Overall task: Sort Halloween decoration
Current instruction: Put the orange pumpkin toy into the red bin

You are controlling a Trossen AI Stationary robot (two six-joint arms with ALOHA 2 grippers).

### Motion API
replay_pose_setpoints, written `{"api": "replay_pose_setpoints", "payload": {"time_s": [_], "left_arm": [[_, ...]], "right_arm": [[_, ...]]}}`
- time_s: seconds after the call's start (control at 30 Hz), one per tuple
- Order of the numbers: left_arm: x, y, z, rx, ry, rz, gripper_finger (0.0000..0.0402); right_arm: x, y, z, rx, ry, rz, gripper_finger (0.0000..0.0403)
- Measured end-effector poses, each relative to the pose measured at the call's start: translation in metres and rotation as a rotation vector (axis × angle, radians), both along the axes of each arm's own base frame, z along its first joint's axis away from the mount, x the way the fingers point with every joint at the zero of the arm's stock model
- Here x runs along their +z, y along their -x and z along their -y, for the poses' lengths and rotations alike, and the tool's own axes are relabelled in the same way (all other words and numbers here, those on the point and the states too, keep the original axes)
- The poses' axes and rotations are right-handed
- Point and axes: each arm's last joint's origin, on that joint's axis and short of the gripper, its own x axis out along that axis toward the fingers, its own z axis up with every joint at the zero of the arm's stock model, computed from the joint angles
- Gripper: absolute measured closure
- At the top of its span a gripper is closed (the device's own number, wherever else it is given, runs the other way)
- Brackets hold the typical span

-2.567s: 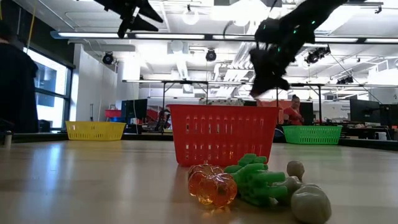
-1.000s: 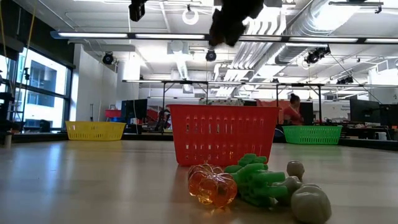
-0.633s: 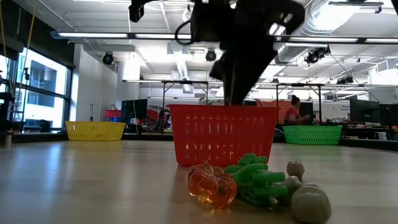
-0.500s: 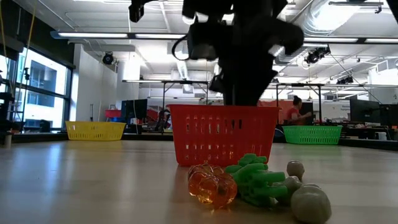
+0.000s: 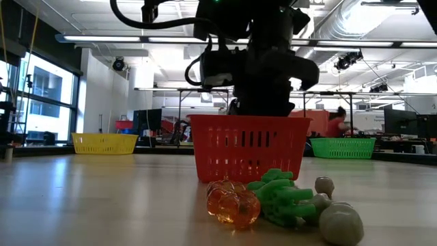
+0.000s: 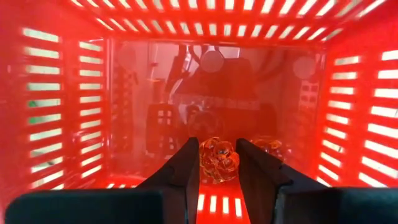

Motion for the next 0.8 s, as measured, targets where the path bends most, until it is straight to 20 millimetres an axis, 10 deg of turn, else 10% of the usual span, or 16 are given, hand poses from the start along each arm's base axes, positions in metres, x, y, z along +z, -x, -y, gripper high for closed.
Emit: {"api": "replay_pose_setpoints", "payload": {"time_s": [0.37,0.8], "left_arm": [[0.0000,0.0000,0.0000,-0.003,-0.017,-0.001,0.0252],[0.0000,0.0000,-0.0001,-0.003,-0.017,-0.001,0.0252]], "right_arm": [[-0.0007,0.0031,-0.0002,0.019,-0.010,-0.033,0.0312],[0.0033,0.0011,-0.0010,0.056,-0.022,-0.021,0.0213]]}}
